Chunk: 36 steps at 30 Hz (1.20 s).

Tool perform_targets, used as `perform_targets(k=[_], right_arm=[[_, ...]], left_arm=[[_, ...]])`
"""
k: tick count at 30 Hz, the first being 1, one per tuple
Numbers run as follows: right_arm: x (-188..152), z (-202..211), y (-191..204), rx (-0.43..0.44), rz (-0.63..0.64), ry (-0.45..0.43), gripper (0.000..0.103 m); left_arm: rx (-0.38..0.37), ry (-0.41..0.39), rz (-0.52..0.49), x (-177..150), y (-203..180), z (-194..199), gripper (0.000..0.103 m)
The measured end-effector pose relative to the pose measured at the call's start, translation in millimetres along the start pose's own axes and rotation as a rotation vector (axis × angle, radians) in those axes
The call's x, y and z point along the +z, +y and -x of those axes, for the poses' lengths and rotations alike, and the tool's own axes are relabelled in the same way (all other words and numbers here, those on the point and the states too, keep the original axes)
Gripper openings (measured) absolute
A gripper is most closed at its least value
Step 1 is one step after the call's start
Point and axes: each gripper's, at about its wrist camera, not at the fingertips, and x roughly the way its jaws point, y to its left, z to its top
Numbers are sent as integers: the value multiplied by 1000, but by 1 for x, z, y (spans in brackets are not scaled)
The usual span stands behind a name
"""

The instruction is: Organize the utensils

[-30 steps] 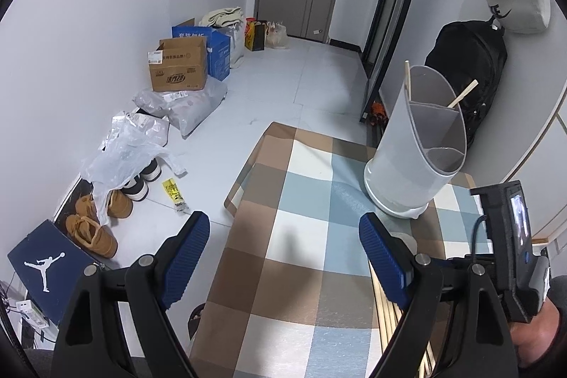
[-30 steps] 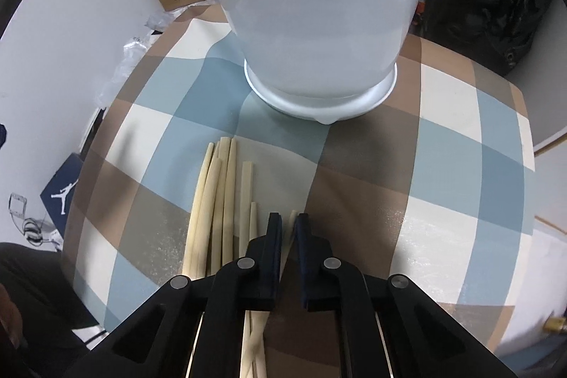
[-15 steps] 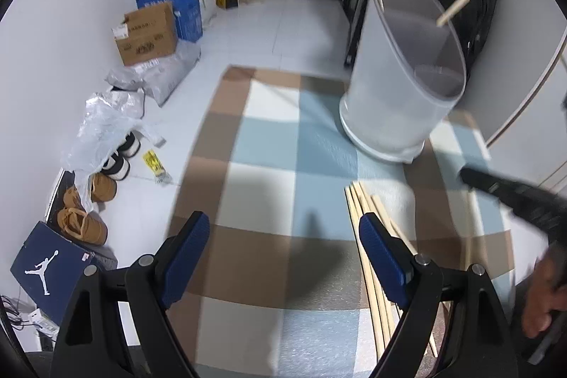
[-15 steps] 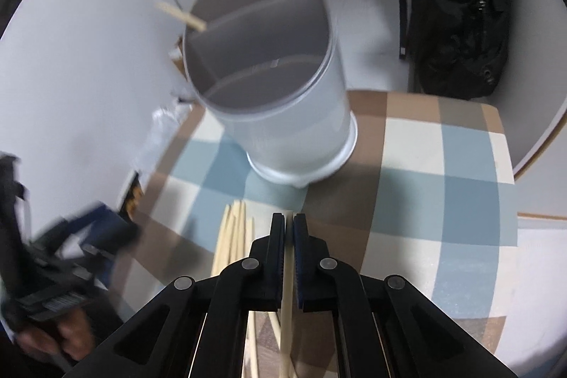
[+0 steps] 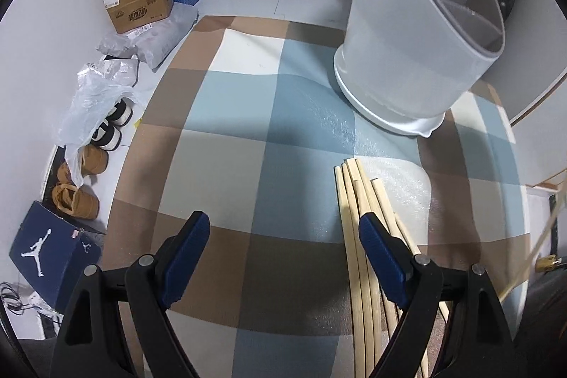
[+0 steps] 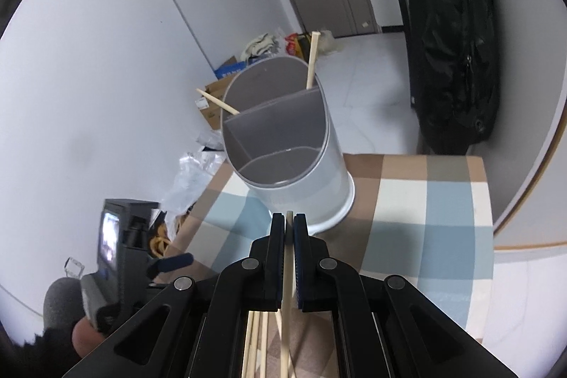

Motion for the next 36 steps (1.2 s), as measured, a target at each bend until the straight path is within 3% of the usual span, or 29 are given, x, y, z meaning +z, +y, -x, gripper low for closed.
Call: perform_targets(k=[12,23,29,33,36], right_arm=[[0,4,-15,35,-52,2,4],[0,6,-11,40,-48,-5,4],[-1,6,-12,37,-42,-3,4],[-1,6,-14,34,-47,-5,4],[-1,6,-15,34,-52,-6,4]], left_arm=[[83,27,4,2,0,-11,82],[82,19,11,9,0,-17,81],[75,-14,-3,15,-3,-14,47],[65,-40,-23,14,-7,-12,9],[54,-53,-33,13,-8,-13,2]])
